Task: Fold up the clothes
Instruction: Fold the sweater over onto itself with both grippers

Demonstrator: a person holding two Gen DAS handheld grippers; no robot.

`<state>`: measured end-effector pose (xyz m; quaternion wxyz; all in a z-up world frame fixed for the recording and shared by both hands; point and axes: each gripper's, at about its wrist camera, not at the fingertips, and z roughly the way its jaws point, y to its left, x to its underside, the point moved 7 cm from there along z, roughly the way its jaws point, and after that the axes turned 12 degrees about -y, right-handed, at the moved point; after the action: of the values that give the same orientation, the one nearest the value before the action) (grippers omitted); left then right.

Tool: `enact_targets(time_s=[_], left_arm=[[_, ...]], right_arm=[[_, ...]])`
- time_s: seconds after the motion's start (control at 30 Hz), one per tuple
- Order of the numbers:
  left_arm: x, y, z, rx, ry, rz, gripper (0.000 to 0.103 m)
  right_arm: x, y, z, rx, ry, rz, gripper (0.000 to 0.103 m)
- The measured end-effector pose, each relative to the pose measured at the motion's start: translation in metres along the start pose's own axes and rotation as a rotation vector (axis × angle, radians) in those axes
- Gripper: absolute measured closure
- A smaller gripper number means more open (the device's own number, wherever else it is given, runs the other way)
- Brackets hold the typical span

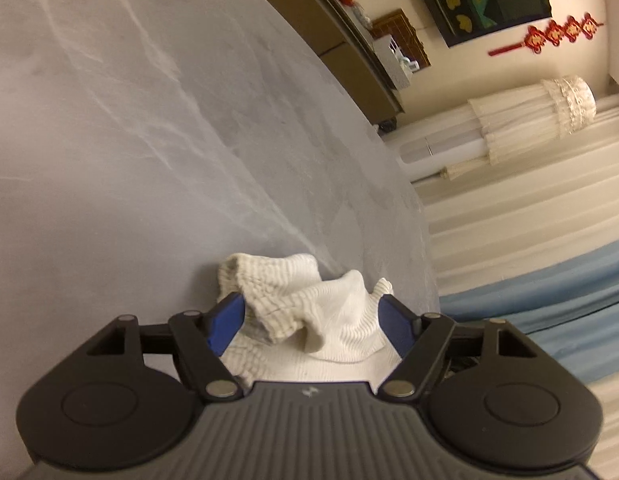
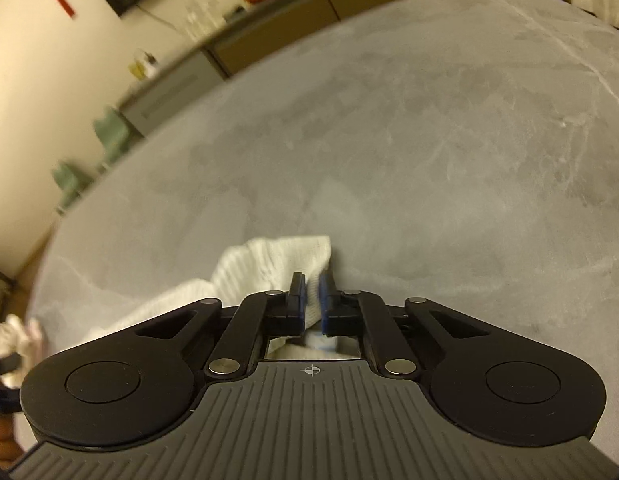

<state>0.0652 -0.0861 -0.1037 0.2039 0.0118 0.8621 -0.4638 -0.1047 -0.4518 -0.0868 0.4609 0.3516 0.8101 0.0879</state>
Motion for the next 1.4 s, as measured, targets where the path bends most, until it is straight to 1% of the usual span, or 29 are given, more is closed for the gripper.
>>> enact_targets(time_s=[0.1,0.17,0.2,0.27,0.3,0.33,0.47,0.6,0.67,0.77,0.87,0.93,0.97,1.1,1.17,1.2,1.23,1.3,1.37,1.4], left_arm=[[0.003,0.004,0.01,-0.002,0.024,-0.052,0.023],[0.005,0.006,0.017,-0.003,0.041,-0.086,0.02],[0.006,0.007,0.02,-0.003,0.049,-0.103,0.02],[0.008,0.01,0.027,-0.005,0.065,-0.138,0.02],[0.008,0.01,0.031,-0.005,0.07,-0.149,0.02],[0.009,0.009,0.037,-0.005,0.071,-0.154,0.019],[0.009,0.01,0.042,0.004,0.072,-0.181,0.019],[0.01,0.012,0.045,0.014,0.073,-0.209,0.019],[0.01,0.013,0.046,0.019,0.074,-0.224,0.019],[0.011,0.013,0.049,0.017,0.076,-0.233,0.019],[0.014,0.012,0.056,0.007,0.087,-0.228,0.019],[0.016,0.008,0.061,0.01,0.093,-0.224,0.02],[0.016,0.006,0.062,0.014,0.09,-0.222,0.02],[0.002,0.007,0.064,0.019,0.039,-0.23,0.024],[-0.005,0.008,0.064,0.021,0.01,-0.235,0.026],[-0.009,0.009,0.064,0.019,-0.003,-0.236,0.027],[-0.012,0.01,0.065,0.014,-0.015,-0.235,0.028],[-0.018,0.012,0.066,0.003,-0.038,-0.231,0.029],[-0.015,0.01,0.066,0.003,-0.033,-0.224,0.029],[-0.013,0.009,0.065,0.006,-0.027,-0.221,0.029]], right_arm=[[-0.008,-0.001,-0.016,-0.048,-0.04,0.051,0.097],[-0.007,-0.003,-0.024,-0.053,-0.039,0.081,0.095],[-0.004,-0.005,-0.023,-0.054,-0.029,0.104,0.085],[0.002,-0.01,-0.022,-0.055,-0.01,0.149,0.076],[0.005,-0.012,-0.022,-0.056,-0.001,0.171,0.061],[0.007,-0.014,-0.019,-0.045,0.002,0.185,0.049],[0.011,-0.016,-0.006,-0.022,0.01,0.217,0.05],[0.007,-0.006,0.005,0.014,0.019,0.185,0.05],[0.002,-0.003,-0.001,0.016,0.011,0.183,0.049],[0.001,-0.002,-0.021,0.006,-0.017,0.179,0.049],[0.013,-0.006,-0.019,-0.002,0.032,0.218,0.048],[0.017,-0.007,-0.008,0.004,0.055,0.226,0.049],[0.016,-0.007,-0.004,0.004,0.049,0.234,0.05],[0.01,-0.005,0.01,0.025,0.029,0.268,0.05],[0.01,-0.001,0.017,0.024,0.035,0.267,0.057],[0.01,0.002,0.019,0.028,0.037,0.259,0.064],[0.01,0.003,0.02,0.033,0.037,0.252,0.065],[0.01,0.004,0.012,0.035,0.02,0.251,0.065],[0.012,0.004,0.002,0.034,0.008,0.254,0.064],[0.013,0.004,-0.002,0.032,0.007,0.259,0.059]])
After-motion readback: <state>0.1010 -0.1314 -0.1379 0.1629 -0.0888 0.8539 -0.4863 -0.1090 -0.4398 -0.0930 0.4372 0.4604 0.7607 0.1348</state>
